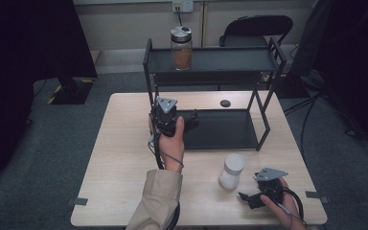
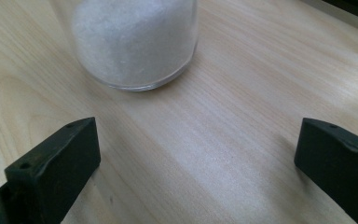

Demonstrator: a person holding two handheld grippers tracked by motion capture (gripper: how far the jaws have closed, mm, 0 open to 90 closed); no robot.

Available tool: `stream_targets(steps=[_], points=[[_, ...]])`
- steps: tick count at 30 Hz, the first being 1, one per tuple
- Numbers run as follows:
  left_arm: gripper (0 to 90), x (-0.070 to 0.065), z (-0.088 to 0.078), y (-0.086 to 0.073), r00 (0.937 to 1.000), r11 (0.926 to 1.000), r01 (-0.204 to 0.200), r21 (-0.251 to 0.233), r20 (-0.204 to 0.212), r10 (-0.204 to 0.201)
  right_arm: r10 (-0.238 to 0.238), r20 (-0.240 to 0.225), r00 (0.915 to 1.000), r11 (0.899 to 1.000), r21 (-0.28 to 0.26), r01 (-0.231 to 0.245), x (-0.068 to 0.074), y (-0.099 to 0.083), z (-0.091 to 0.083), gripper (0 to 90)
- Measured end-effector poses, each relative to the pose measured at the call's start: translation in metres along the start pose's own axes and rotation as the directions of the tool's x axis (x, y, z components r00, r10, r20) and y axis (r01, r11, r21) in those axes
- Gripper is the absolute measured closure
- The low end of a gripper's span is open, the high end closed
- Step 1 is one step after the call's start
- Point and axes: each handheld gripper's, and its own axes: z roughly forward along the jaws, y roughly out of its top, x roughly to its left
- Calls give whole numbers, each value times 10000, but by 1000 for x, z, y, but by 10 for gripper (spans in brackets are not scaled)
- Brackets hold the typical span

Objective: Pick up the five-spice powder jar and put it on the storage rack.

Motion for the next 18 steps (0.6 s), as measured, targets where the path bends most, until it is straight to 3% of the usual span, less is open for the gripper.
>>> stream_targets(steps=[18], points=[[24,9,2,-64,9983,9962,498,709,254,-518,-10,-3,10000,10000,8,10,0,0,0,0]])
